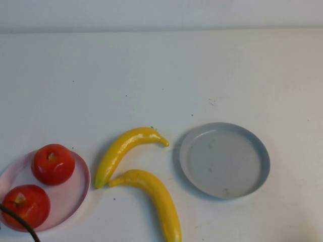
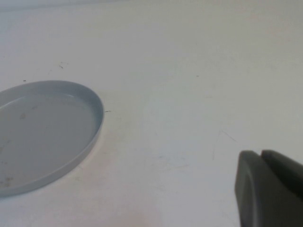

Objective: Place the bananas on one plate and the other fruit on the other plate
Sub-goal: Put another type of fruit in the right plate

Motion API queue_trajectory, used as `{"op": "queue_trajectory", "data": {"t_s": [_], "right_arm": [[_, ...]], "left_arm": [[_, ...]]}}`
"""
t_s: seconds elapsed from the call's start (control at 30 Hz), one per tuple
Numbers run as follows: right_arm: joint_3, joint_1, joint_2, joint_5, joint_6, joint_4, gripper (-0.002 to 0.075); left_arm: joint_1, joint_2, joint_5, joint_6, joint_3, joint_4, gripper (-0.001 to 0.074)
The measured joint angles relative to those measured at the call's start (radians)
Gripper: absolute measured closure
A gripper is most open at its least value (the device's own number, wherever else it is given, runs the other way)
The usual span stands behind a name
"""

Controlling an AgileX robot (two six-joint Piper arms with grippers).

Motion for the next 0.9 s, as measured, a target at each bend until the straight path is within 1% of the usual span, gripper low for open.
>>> {"op": "queue_trajectory", "data": {"t_s": [0.13, 0.27, 0.33, 0.4, 0.5, 0.63, 0.9], "right_arm": [[0.000, 0.000, 0.000, 0.000, 0.000, 0.000, 0.0743], [0.000, 0.000, 0.000, 0.000, 0.000, 0.000, 0.0743], [0.000, 0.000, 0.000, 0.000, 0.000, 0.000, 0.0743], [0.000, 0.000, 0.000, 0.000, 0.000, 0.000, 0.0743], [0.000, 0.000, 0.000, 0.000, 0.000, 0.000, 0.0743], [0.000, 0.000, 0.000, 0.000, 0.000, 0.000, 0.0743], [0.000, 0.000, 0.000, 0.000, 0.000, 0.000, 0.0743]], "left_arm": [[0.000, -0.040, -0.274, 0.002, 0.121, -0.012, 0.0731], [0.016, -0.139, -0.559, 0.018, 0.269, -0.004, 0.0731], [0.041, -0.205, -0.661, 0.019, 0.332, -0.015, 0.0731], [0.072, -0.262, -0.706, 0.017, 0.382, -0.030, 0.0731], [0.098, -0.343, -0.720, 0.006, 0.457, -0.032, 0.0731], [0.102, -0.418, -0.709, 0.000, 0.529, -0.038, 0.0731], [0.104, -0.455, -0.447, -0.002, 0.543, -0.051, 0.0731]]}}
